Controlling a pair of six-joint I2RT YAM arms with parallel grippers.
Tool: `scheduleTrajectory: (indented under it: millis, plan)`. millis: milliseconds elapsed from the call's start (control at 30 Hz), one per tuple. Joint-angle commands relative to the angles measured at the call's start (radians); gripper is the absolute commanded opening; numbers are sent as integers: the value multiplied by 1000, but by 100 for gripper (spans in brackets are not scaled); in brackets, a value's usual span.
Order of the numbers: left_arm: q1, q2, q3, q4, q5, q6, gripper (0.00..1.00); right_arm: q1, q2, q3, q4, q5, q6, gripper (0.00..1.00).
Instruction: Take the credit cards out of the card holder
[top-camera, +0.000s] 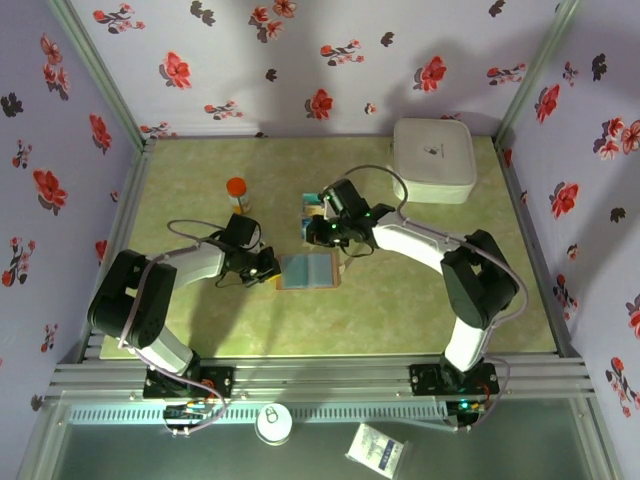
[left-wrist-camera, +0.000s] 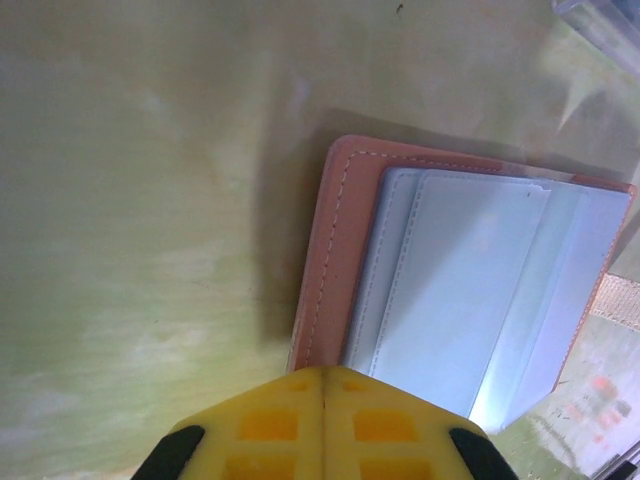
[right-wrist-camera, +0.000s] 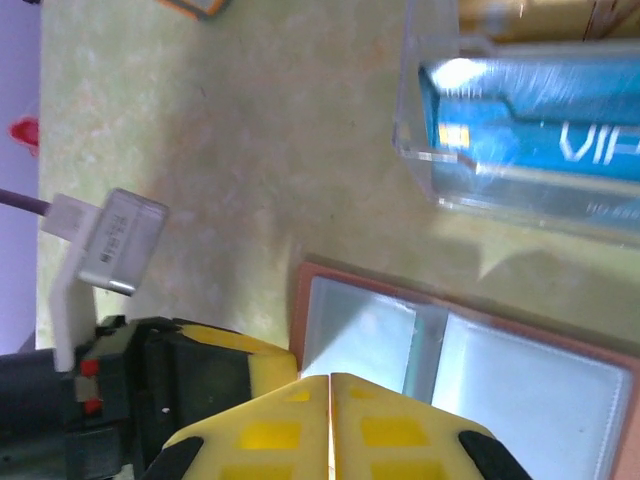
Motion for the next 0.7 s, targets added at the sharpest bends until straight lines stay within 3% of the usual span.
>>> scheduleTrajectory:
  millis: [0,167,667]
  plan:
    - [-6,-9,18,-37,-15,22,0,34,42,-39,41,-21,113,14]
    - [-6,-17,28,-72,-37,32,0,71,88,-36,77,-32,164,20]
    - [-6,-2,27,-80,-48,41,0,102,183,12,34,-53,171,23]
